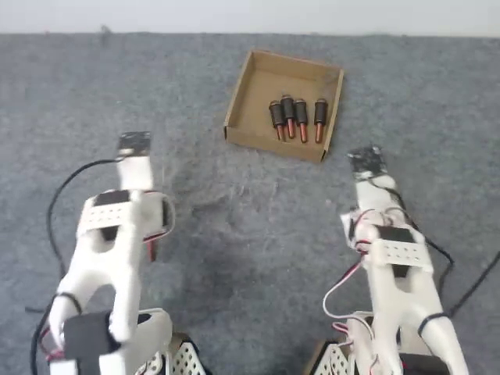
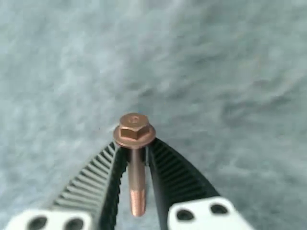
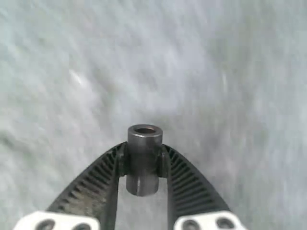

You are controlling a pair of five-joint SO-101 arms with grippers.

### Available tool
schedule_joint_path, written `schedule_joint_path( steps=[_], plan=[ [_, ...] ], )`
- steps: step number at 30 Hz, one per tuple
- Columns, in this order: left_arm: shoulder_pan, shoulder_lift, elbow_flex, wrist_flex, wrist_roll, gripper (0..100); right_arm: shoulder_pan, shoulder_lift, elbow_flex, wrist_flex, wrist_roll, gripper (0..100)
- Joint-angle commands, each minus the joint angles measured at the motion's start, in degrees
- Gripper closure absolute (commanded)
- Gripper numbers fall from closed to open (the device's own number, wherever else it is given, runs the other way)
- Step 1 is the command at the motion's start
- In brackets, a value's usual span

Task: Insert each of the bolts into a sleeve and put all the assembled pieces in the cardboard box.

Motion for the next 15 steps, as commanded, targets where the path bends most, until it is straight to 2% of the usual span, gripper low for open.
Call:
schedule_joint_path(
  steps=[1, 7, 15],
  plan=[
    [-6.59, -6.15, 2.33, -3.25, 0.18, 99, -5.67, -2.86, -1.41, -12.44, 0.88, 98.9],
    [-7.82, -9.41, 5.05, -3.87, 0.09, 99, -11.12, -2.15, -1.41, -30.73, 0.79, 98.9],
    [-7.82, -9.49, 5.05, -3.87, 0.09, 99, -19.82, -2.07, 5.01, -44.88, 0.88, 98.9]
  ],
)
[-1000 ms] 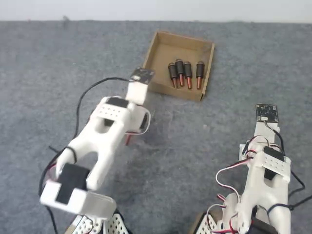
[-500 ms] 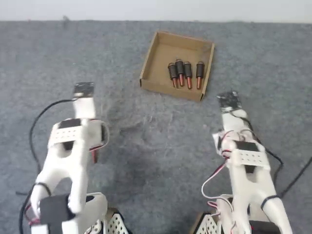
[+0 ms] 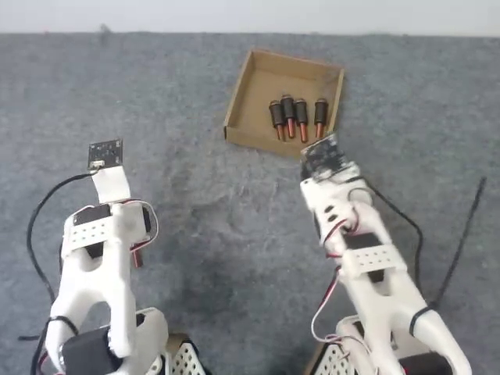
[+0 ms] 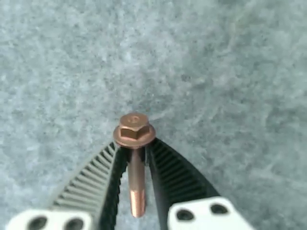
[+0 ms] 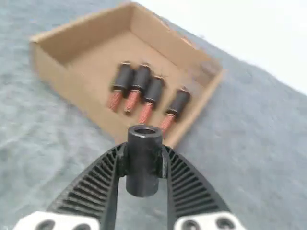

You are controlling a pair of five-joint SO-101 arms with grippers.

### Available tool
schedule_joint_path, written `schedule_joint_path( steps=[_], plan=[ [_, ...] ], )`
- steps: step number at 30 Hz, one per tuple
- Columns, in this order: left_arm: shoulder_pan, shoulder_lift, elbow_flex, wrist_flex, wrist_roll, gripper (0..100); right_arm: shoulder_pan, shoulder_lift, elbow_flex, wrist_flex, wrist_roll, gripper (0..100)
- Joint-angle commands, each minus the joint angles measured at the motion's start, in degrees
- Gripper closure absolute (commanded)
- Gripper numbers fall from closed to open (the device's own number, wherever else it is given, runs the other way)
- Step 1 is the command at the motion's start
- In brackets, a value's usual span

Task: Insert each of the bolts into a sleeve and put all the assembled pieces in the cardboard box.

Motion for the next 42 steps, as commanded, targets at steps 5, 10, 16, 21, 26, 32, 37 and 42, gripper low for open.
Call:
schedule_joint_path(
  steps=[5, 10, 16, 21, 26, 32, 37, 42],
  plan=[
    [-0.35, -3.16, -0.66, -1.49, 0.00, 99, -7.52, -1.98, 2.73, -16.84, 0.62, 99.1],
    [-0.35, -3.16, -0.66, -1.49, 0.00, 99, -8.40, 1.63, 1.49, -22.11, 0.70, 99.1],
    [-0.35, -3.16, -0.66, -1.49, 0.00, 99, -8.40, 12.97, -1.58, -33.89, 0.79, 99.1],
    [-0.35, -3.16, -0.66, -1.49, 0.00, 99, -8.57, 21.23, -1.93, -44.79, 0.62, 99.1],
    [-0.26, -3.16, -0.66, -1.49, -0.09, 99, -9.36, 25.54, -1.93, -50.86, -3.52, 99.1],
    [-0.26, -3.16, -0.66, -1.49, -0.09, 99, -9.63, 25.98, -2.02, -51.12, -19.60, 99.1],
    [-0.26, -3.16, -0.66, -1.58, -0.09, 99, -12.62, 26.42, -0.79, -51.12, -22.24, 99.1],
    [-0.26, -3.16, -0.66, -1.58, -0.09, 99, -19.12, 25.98, 3.08, -51.21, -22.51, 99.1]
  ],
)
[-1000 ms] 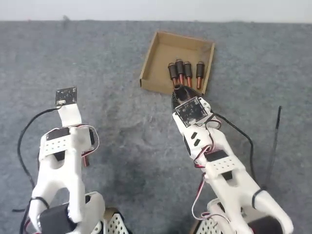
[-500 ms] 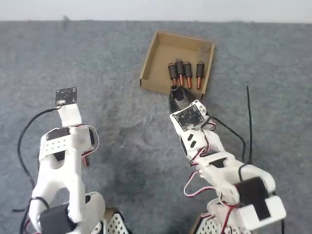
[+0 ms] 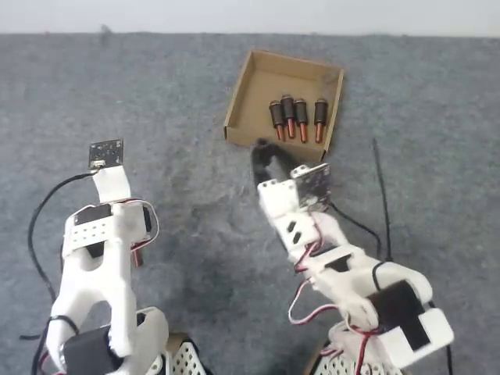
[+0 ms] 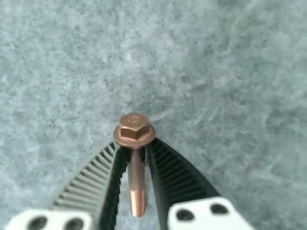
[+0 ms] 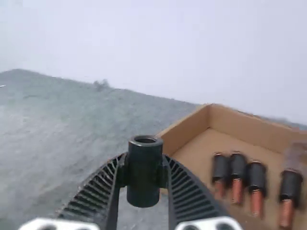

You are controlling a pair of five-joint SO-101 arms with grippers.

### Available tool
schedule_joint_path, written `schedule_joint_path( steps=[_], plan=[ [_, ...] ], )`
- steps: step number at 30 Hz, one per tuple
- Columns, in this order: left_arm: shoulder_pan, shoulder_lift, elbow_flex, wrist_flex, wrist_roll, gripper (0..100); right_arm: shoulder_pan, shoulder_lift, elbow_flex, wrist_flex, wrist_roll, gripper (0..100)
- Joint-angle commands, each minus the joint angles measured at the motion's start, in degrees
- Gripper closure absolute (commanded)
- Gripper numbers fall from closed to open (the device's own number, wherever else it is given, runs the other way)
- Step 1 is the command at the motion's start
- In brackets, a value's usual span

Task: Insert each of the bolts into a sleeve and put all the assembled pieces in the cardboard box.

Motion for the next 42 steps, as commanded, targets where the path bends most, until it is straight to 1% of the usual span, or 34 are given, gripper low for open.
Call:
schedule_joint_path(
  steps=[1, 4, 13, 17, 22, 28, 31, 33, 38, 42],
  plan=[
    [-0.26, -3.16, -0.66, -1.23, -0.09, 99, -5.32, -1.01, 1.85, -1.54, -0.79, 99.1],
    [-0.26, -3.16, -0.66, -1.23, -0.09, 99, -6.99, -1.01, 4.31, -1.54, -0.79, 99.1],
    [-0.26, -3.16, -0.66, -1.23, -0.09, 99, -7.08, -1.01, 9.41, -2.07, -0.79, 99.1],
    [-0.26, -3.16, -0.66, -1.23, -0.09, 99, -9.45, -0.84, 14.59, -8.84, -0.35, 99.1],
    [-0.26, -3.16, -0.66, -1.23, -0.09, 99, -12.88, -0.40, 20.84, -15.69, 6.07, 99.1],
    [-0.26, -3.25, -0.40, -1.23, -0.09, 99, -11.91, -0.04, 19.34, -13.93, 6.24, 99.1],
    [-0.26, -3.25, -0.40, -1.23, -0.09, 99, -10.07, 3.21, 15.91, -12.53, 6.24, 99.1],
    [-0.26, -3.25, -0.40, -1.23, -0.09, 99, -9.19, 6.46, 14.33, -14.81, 6.24, 99.1],
    [-0.26, -3.25, -0.40, -1.23, -0.09, 99, -9.36, 13.93, 13.80, -25.54, 6.59, 99.1],
    [-0.26, -3.25, -0.40, -1.23, -0.09, 99, -9.36, 17.01, 13.63, -30.90, 7.03, 99.1]
  ],
)
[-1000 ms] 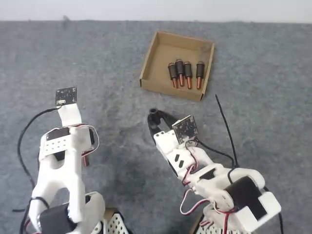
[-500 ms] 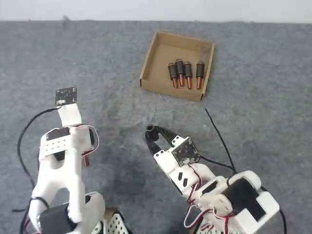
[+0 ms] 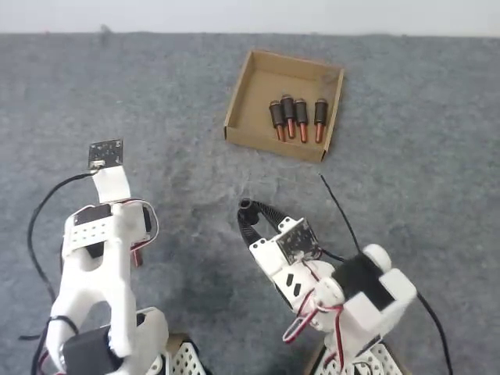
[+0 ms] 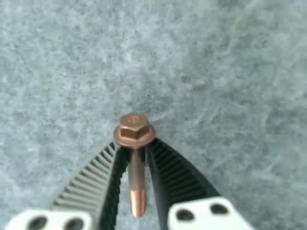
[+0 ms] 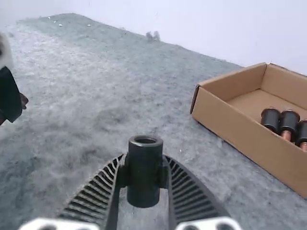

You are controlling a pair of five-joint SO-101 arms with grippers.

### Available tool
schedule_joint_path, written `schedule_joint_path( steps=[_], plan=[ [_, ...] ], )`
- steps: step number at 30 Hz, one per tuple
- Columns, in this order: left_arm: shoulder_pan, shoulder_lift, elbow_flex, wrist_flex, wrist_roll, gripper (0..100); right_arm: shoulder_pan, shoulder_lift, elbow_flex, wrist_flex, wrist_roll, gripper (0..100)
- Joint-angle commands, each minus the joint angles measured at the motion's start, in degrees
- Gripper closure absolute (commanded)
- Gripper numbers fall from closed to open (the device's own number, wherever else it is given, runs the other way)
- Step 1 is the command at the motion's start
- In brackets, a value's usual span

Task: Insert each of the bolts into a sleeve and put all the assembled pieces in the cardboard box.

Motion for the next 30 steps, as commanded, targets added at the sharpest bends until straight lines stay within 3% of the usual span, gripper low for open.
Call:
schedule_joint_path(
  steps=[1, 16, 20, 25, 30],
  plan=[
    [-0.26, -3.25, -0.40, -1.23, -0.09, 99, 0.75, 1.63, -2.11, -6.81, 2.73, 99.1],
    [3.08, -4.13, -0.84, -2.37, 0.18, 99, -0.31, 1.71, 2.11, -12.00, 4.92, 99.1],
    [3.16, -10.81, 0.48, -2.37, 0.62, 99, 0.13, 1.80, 3.16, -11.82, 4.92, 99.1],
    [6.33, -24.79, 6.29, -7.12, 9.14, 99, 0.13, 2.07, 3.16, -11.74, 4.92, 99.1],
    [13.45, -40.53, 15.78, -20.75, 17.32, 99, 0.13, 2.07, 3.16, -11.56, 4.92, 99.1]
  ],
)
